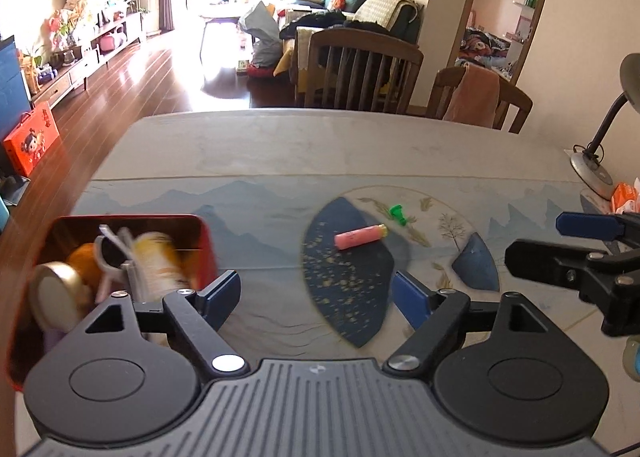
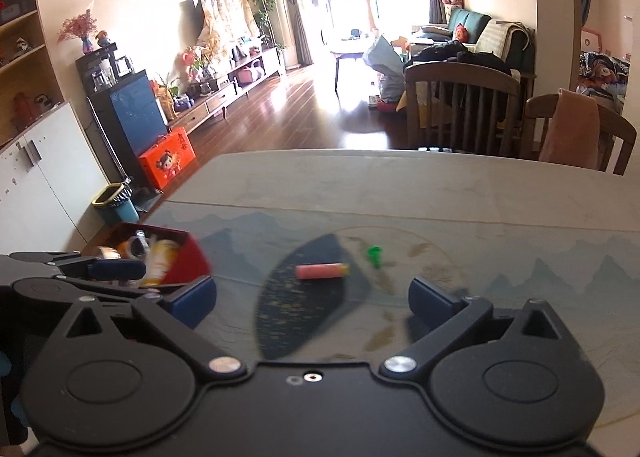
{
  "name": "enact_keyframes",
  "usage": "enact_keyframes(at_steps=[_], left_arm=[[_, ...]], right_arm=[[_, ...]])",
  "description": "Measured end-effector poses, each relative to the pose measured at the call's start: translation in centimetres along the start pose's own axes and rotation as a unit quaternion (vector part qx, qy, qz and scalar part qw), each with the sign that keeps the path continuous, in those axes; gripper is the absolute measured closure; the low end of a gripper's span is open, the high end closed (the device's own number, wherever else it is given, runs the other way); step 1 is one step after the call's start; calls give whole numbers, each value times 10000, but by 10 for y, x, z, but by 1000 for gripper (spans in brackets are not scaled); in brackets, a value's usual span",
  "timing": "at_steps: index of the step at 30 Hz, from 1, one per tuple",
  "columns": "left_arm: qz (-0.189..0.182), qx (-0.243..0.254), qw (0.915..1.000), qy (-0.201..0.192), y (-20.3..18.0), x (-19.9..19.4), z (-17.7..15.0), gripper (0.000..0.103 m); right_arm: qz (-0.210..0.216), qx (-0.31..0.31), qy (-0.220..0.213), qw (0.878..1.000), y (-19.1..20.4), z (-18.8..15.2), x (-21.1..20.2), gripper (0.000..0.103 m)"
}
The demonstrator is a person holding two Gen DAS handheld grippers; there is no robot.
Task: Organize rigid objects
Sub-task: 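Lift both tools out of the tin and move them back over the mat, then grasp the pink marker with the left tool while the right tool grasps the green piece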
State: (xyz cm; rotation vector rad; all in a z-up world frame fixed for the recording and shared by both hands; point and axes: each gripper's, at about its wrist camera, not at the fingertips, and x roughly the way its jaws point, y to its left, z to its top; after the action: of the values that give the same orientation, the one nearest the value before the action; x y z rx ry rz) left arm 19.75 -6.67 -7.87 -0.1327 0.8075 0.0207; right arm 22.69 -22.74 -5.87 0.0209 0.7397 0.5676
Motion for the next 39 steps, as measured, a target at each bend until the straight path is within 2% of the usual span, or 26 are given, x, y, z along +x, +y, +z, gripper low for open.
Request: enact_keyframes(at_steps=[6, 11, 15, 18, 20, 30, 39], left_arm=[[39, 125, 9999, 5, -26, 32, 4, 20], [103, 209, 9997, 30, -39, 58, 12, 20], [212, 74, 9996, 185, -40, 81, 16, 20], [271, -3, 9993, 250, -43, 95, 17, 20], [310, -53, 9991, 286, -44, 106, 18, 20], [516, -161, 9983, 218, -52, 142, 19, 20], [571, -430, 9969, 323, -52, 162, 21, 20]], right_arm=[[-90, 102, 151, 9998, -47, 8, 22, 1], [-59, 150, 320, 9994, -68, 14, 49, 1], [-21, 130, 447, 9989, -80, 19, 72, 2], [41, 110, 569, 9983, -86, 22, 91, 7], [108, 53, 670, 9977, -88, 25, 103, 17], [340, 153, 1102, 9932, -97, 37, 152, 27], [380, 16, 1278, 9911, -94, 37, 166, 46]])
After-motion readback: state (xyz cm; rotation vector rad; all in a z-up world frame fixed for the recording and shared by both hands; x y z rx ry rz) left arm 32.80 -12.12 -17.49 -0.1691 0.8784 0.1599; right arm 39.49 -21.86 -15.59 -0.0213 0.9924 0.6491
